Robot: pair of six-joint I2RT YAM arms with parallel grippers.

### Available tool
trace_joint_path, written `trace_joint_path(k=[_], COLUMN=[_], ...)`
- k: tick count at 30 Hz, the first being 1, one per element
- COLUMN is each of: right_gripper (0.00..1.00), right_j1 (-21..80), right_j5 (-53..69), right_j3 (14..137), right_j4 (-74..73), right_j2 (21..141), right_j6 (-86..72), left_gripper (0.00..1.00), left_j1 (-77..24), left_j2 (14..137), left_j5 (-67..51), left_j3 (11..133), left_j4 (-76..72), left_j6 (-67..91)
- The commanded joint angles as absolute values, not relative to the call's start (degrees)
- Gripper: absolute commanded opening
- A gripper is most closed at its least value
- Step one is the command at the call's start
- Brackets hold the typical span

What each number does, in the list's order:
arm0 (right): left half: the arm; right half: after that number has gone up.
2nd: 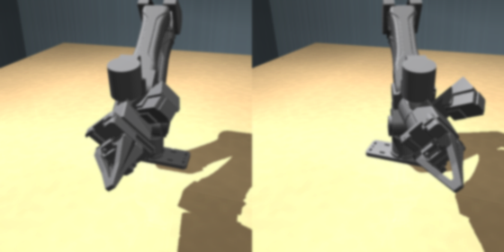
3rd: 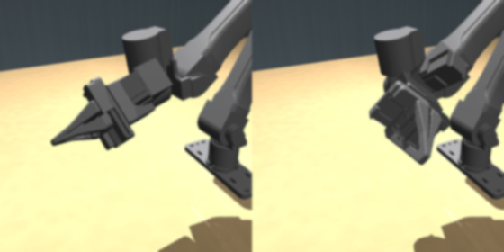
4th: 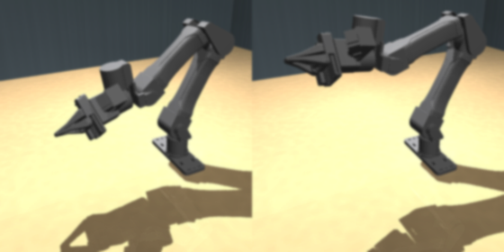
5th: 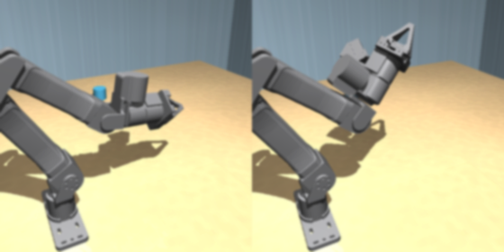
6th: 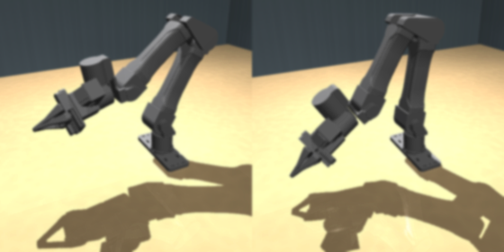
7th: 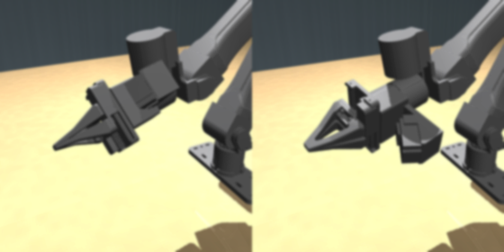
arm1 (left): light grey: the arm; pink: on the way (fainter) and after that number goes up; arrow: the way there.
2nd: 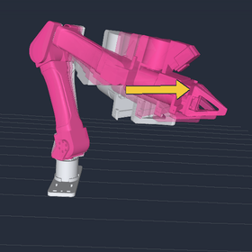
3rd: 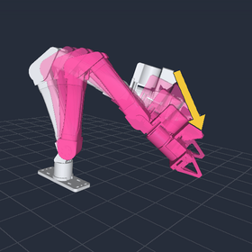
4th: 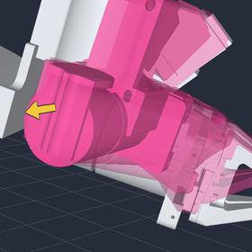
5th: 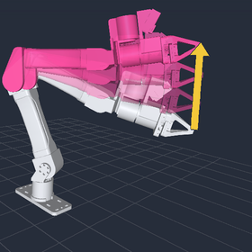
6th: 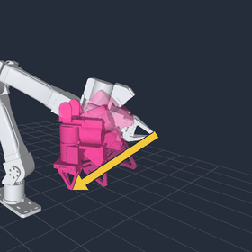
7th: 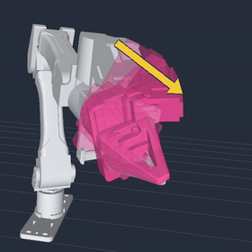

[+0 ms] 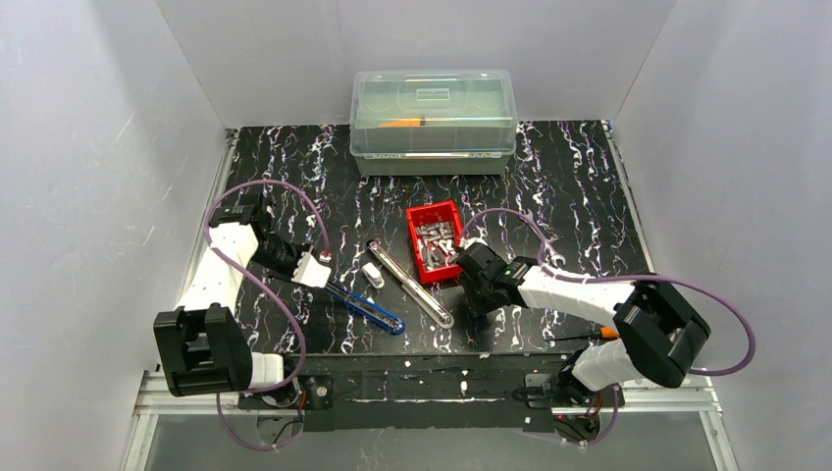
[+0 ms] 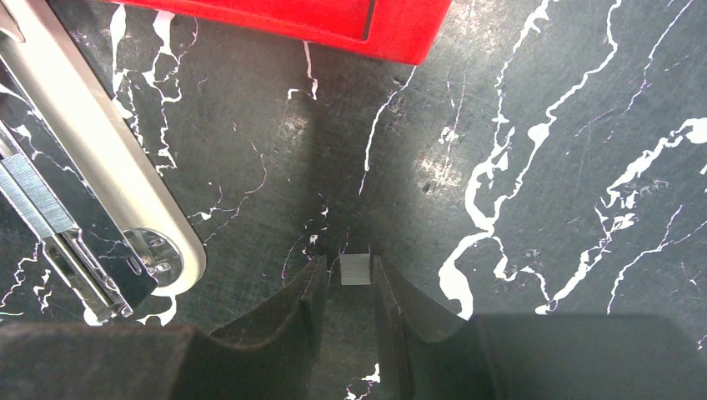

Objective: Load the staples into the stapler
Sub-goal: Place the staple at the center of the board, then pick up the staple from the center of the board.

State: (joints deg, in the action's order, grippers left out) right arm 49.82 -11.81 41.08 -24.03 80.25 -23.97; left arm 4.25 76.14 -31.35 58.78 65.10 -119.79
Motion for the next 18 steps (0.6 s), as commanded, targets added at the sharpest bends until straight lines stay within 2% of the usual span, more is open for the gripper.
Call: trace_joint_path(k=[1,14,18], right_gripper=[0.34,0.33,0.26], right_j1=[49.48,49.42,49.41], right_j5=[-11.87,-11.54,-11.78], right_j3=[41.93,42.64,42.67], right_j4=[-23.34,-23.03,-22.6], right_j2=[80.85,81.88,81.4], right_j6=[-23.67,-22.66,-22.51], left_gripper=[0.08,0.07,0.06], left_j1=[3.87,3.86,3.89], left_j2=[74.53,74.44,74.36], left_j5=[-33.26,-32.92,-33.02], left_j3=[59.78,59.9,59.89], left_j4=[68.55,68.73,68.73], left_j6=[-149.23,-149.07,-149.11])
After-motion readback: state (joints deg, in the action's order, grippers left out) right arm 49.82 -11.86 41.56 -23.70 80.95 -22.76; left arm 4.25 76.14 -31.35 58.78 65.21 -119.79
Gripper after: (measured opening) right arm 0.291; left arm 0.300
